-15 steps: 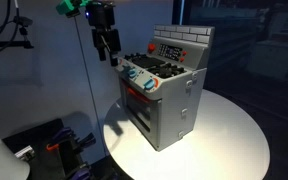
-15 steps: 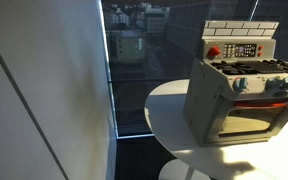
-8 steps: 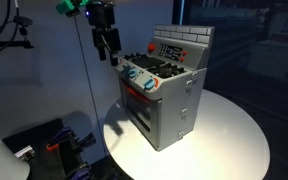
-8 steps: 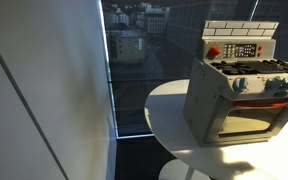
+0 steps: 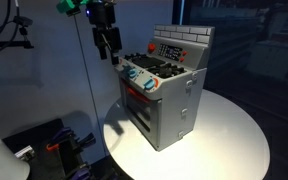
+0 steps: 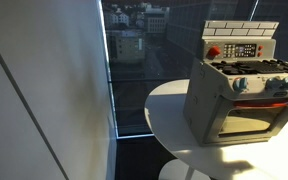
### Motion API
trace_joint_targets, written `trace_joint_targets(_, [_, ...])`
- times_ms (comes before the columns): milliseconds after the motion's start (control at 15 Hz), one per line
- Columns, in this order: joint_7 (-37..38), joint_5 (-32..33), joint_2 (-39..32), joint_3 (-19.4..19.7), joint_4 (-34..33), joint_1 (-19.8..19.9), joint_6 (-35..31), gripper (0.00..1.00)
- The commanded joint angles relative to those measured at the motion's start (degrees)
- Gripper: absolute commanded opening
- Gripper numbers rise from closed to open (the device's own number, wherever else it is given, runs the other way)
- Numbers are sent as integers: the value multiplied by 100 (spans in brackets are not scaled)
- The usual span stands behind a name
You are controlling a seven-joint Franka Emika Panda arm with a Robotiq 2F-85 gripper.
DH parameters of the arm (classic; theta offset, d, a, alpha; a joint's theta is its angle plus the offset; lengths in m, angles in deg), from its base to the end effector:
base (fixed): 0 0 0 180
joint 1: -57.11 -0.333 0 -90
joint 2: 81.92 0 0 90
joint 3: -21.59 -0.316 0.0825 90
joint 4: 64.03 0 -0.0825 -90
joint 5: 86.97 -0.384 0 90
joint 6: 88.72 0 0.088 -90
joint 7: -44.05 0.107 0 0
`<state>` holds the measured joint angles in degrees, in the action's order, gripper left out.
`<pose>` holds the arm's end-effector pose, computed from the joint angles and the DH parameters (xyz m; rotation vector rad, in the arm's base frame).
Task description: Press the top right button orange on the stove
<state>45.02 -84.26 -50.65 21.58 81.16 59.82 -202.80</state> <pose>0.3787 -0.0208 0.4589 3.0975 -0.0695 0.0033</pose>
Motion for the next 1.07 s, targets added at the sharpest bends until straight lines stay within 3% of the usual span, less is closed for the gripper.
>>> trace_joint_targets(0, [51,23,-88,70,-232,25,-27,100])
trace_joint_targets(1000, [325,353,-861,338,-1050,609,-961,100])
